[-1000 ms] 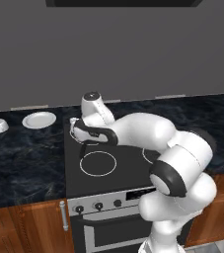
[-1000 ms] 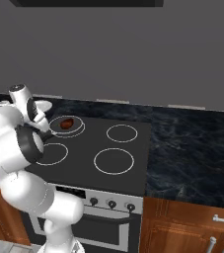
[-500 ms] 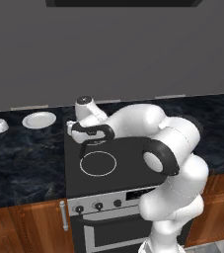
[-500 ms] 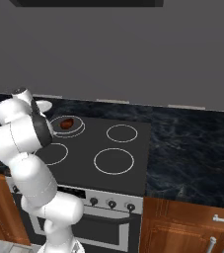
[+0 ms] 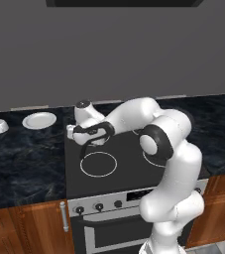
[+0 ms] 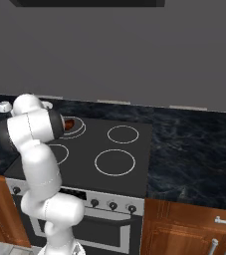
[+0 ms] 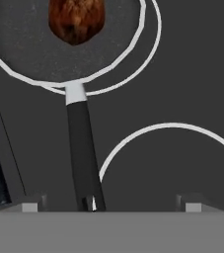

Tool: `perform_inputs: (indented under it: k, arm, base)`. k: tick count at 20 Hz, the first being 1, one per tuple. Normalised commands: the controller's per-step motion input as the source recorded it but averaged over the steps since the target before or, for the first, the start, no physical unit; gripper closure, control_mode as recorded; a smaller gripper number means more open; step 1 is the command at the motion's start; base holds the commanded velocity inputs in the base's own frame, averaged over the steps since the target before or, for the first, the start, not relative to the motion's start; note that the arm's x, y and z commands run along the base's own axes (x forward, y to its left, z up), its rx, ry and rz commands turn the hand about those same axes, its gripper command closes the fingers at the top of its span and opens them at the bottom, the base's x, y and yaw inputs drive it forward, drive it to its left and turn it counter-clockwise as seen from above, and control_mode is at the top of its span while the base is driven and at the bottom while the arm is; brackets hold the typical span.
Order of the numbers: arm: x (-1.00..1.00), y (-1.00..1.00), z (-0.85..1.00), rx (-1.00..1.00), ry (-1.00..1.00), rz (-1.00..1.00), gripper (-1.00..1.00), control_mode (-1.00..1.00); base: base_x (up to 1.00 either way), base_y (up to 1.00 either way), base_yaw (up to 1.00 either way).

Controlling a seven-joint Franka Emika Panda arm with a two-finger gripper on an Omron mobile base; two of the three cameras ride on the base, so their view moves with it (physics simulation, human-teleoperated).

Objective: Pick up the pan with the steak in it and place it on the dining table. Then place the steak on the plate.

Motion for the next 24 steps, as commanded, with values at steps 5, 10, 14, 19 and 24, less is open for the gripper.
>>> perform_inputs:
  k: [5, 10, 14, 19, 24]
  arm:
    - [0.38, 0.12, -0.33, 0.00, 0.01, 0.00, -1.00, -1.00]
    - [0.45, 0.14, -0.31, 0.00, 0.00, 0.00, -1.00, -1.00]
    - [0.45, 0.12, -0.32, 0.00, 0.00, 0.00, -1.00, -1.00]
    - [0.27, 0.06, -0.38, 0.00, 0.00, 0.00, -1.00, -1.00]
    - [-0.02, 0.00, -0.50, 0.00, 0.00, 0.00, -1.00, -1.00]
  base:
    - [0.00, 0.00, 0.00]
    - [0.00, 0.00, 0.00]
    - [0.00, 0.00, 0.00]
    - [0.00, 0.00, 0.00]
    - [0.00, 0.00, 0.00]
